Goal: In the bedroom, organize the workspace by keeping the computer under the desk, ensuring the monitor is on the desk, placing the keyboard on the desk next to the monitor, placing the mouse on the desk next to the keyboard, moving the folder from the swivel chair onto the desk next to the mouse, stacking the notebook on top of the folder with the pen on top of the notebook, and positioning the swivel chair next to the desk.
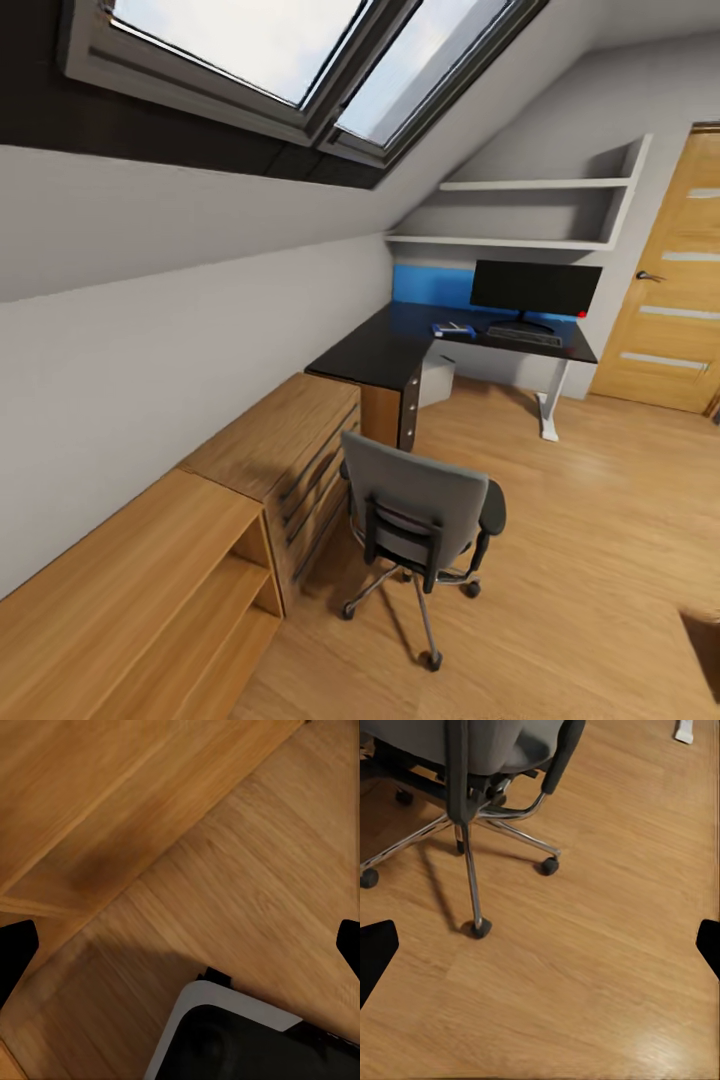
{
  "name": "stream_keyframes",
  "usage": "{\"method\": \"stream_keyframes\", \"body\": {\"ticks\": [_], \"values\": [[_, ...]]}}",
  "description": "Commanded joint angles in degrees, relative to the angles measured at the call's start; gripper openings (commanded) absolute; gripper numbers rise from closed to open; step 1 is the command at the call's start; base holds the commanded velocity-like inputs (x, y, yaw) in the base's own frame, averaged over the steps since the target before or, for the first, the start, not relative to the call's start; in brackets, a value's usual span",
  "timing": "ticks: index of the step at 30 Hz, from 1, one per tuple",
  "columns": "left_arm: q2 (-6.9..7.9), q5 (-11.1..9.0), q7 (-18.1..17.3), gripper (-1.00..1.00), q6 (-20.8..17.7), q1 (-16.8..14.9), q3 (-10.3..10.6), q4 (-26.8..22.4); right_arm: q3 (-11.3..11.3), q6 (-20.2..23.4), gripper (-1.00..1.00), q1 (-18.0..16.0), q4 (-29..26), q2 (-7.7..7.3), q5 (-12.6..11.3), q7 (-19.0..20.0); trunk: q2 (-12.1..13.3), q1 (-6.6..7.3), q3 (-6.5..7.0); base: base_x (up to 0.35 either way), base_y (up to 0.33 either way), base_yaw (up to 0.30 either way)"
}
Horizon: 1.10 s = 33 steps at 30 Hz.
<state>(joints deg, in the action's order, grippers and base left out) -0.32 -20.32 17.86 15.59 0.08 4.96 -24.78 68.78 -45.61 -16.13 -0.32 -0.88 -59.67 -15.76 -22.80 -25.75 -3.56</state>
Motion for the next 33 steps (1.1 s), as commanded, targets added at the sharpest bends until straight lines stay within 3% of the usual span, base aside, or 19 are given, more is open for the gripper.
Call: {"method": "stream_keyframes", "body": {"ticks": [1,11,33], "values": [[0.05,-0.51,0.42,1.00,0.16,0.01,0.48,-0.10,0.48,-0.01,1.00,-0.04,-0.03,0.00,-0.01,-0.50,-0.12,-0.04,-0.12,0.000,0.225,-0.298],[0.05,-0.51,0.42,1.00,0.14,0.01,0.48,-0.10,0.48,-0.01,1.00,-0.04,-0.03,0.00,-0.01,-0.50,-0.12,-0.04,-0.12,0.000,0.243,-0.298],[0.05,-0.51,0.42,1.00,0.14,0.01,0.48,-0.10,0.48,-0.01,1.00,-0.04,-0.03,0.00,-0.01,-0.50,-0.12,-0.04,-0.12,0.000,0.015,-0.298]]}}
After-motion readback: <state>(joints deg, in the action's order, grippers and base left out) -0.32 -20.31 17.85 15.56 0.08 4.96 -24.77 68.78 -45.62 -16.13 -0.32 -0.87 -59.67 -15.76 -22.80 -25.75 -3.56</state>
